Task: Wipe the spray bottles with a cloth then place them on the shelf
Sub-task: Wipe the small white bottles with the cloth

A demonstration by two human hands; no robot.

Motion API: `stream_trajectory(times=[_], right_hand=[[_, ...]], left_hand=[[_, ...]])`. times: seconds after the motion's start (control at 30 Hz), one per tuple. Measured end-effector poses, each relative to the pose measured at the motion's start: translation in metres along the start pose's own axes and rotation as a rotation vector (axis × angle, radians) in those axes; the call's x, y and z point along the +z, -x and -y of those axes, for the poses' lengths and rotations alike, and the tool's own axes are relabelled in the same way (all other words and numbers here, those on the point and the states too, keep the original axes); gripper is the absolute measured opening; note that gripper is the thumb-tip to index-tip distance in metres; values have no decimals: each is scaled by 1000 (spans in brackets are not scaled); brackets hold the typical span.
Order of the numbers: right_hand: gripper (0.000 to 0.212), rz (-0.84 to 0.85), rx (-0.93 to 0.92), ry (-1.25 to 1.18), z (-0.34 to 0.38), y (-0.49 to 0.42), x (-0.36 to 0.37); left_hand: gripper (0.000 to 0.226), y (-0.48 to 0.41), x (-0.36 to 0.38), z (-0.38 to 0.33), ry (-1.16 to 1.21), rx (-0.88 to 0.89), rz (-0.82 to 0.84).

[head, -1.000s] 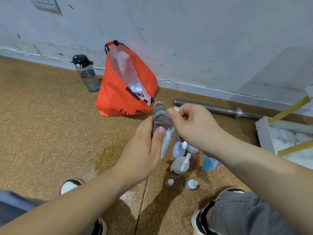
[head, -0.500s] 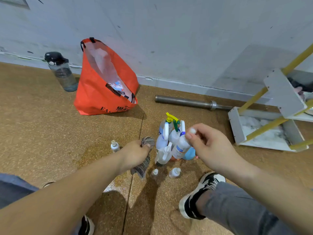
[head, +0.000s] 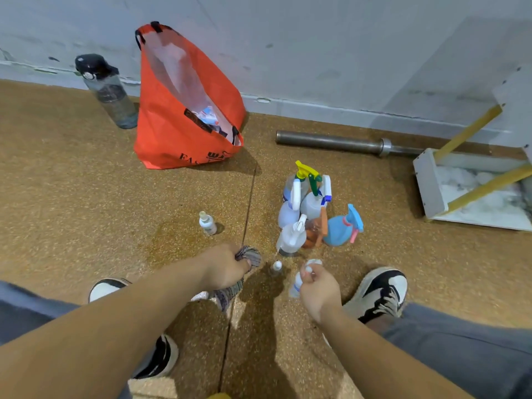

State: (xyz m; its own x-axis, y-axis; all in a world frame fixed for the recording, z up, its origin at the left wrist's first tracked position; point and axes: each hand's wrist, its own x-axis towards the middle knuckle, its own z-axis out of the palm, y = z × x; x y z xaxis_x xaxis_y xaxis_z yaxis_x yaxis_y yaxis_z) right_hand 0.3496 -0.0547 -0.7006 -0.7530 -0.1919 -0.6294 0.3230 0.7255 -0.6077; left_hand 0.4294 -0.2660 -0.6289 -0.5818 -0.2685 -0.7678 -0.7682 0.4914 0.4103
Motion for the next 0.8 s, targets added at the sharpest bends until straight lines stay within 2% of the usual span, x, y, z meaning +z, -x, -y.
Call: stream_trajectory(times=[0.13, 0.2, 0.33, 0.5, 0.67, 0.8], right_hand=[[38, -8, 6, 103, -4, -16, 14], [52, 8, -9, 101, -9, -22, 23], [38, 25, 34, 113, -14, -32, 31], [43, 101, 75, 254, 3, -39, 28], [35, 6, -139, 580, 45, -23, 23], [23, 70, -311, 509, 78, -11, 45]], left_hand=[[61, -25, 15, 19, 48, -107, -53], [60, -33, 24, 24, 115, -125, -98], [60, -36, 33, 36, 191, -148, -96], [59, -40, 30, 58, 349, -196, -128], [57, -34, 25, 62, 459, -205, -187], [52, -31, 25, 68, 587, -165, -286]])
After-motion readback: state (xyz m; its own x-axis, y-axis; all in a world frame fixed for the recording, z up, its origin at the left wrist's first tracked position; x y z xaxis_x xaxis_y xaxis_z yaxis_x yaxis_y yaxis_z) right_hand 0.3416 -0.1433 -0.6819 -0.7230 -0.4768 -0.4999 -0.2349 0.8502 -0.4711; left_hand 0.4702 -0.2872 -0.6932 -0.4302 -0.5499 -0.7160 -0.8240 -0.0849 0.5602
